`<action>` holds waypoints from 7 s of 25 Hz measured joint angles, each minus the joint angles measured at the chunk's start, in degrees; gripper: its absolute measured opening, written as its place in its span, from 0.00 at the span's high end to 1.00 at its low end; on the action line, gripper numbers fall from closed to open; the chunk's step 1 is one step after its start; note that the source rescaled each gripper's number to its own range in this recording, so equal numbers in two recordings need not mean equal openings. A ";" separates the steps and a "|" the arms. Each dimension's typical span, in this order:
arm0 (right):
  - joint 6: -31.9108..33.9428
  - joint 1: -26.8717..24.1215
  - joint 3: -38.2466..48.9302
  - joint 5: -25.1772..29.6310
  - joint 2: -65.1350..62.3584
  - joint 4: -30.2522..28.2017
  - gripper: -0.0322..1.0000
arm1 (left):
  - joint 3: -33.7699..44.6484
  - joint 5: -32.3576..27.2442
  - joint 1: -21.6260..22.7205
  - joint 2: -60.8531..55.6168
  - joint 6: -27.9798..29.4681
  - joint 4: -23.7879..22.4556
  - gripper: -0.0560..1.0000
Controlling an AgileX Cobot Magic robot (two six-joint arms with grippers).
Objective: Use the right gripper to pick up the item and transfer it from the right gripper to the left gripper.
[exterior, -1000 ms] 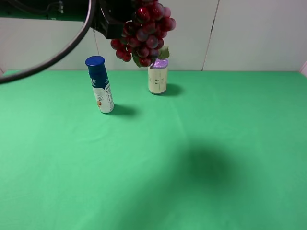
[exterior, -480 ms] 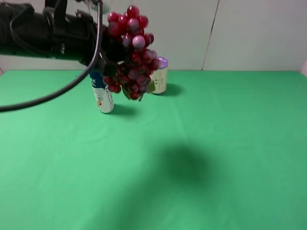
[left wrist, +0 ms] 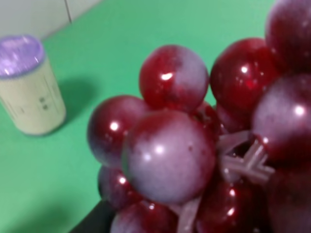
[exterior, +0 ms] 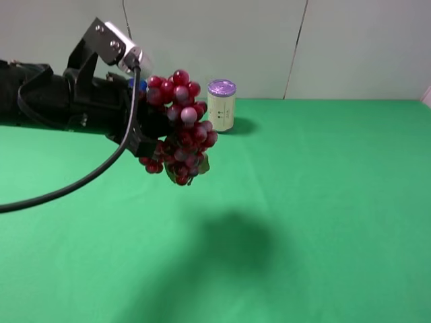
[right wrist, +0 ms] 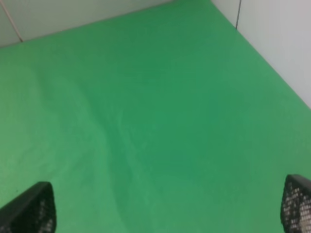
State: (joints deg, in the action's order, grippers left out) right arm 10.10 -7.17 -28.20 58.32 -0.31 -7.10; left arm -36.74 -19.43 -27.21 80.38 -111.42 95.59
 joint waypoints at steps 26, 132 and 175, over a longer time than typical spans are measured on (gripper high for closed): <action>0.00 0.00 0.00 0.00 0.00 0.00 0.00 | 13.10 15.00 0.00 -11.15 6.51 0.70 0.94; 0.00 0.00 0.00 -0.10 0.00 0.00 0.00 | 3.52 29.23 24.67 7.39 60.31 -55.56 0.06; 0.00 0.00 0.06 -0.05 0.00 0.00 0.00 | 4.91 -29.61 31.31 -64.40 88.64 -81.19 0.04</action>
State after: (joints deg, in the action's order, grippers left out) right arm 10.10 -7.17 -28.13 58.27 -0.31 -7.10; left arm -31.83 -49.04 4.10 15.98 -22.78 14.40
